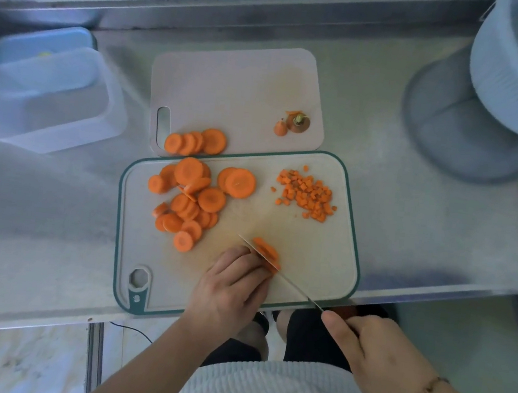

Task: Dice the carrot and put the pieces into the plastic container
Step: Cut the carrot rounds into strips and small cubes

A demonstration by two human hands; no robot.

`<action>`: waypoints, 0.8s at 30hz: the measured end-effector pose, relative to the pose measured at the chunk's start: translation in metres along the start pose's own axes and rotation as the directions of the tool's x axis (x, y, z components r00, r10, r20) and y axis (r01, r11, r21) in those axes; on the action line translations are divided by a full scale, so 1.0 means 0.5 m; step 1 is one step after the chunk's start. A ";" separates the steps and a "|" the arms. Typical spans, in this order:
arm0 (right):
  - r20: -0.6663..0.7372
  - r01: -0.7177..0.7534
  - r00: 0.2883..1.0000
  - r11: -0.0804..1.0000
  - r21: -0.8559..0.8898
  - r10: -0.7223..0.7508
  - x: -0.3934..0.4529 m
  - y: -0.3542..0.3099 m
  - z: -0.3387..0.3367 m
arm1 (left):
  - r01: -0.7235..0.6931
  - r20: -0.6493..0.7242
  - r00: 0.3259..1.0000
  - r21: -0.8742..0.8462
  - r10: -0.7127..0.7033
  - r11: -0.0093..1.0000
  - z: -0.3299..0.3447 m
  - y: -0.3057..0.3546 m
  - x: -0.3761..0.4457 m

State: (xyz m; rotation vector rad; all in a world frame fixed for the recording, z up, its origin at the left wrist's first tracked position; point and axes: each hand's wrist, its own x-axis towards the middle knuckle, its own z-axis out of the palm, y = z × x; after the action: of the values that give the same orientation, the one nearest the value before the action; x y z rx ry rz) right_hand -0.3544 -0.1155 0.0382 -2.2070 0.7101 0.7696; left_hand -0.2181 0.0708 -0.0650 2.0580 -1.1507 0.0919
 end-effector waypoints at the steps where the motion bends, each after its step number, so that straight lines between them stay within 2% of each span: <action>1: 0.001 -0.014 1.000 1.000 -0.025 0.014 0.004 -0.006 0.001 | 0.005 0.000 1.000 -0.007 -0.005 1.000 0.000 0.001 0.000; 4: -0.003 0.007 1.000 0.997 -0.075 -0.007 0.025 -0.031 0.007 | 0.007 -0.001 1.000 -0.019 -0.007 1.000 -0.001 0.000 0.003; 10: 0.000 0.114 0.993 0.988 0.106 -0.114 0.034 -0.037 -0.005 | -0.018 0.009 1.000 -0.003 0.018 1.000 -0.013 0.003 0.001; 19: 0.026 0.008 1.000 1.000 0.008 -0.009 0.004 -0.018 0.009 | -0.005 -0.014 1.000 -0.004 0.005 1.000 -0.012 0.000 -0.007; 24: 0.027 0.075 0.997 0.995 0.070 -0.077 0.041 -0.053 0.010 | 0.006 -0.005 1.000 -0.010 -0.006 1.000 -0.013 -0.004 -0.008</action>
State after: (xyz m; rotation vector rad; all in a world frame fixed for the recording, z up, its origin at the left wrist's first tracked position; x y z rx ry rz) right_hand -0.3242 -0.1009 0.0324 -2.1431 0.6251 0.7280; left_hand -0.2170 0.0784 -0.0628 2.0512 -1.1401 0.0877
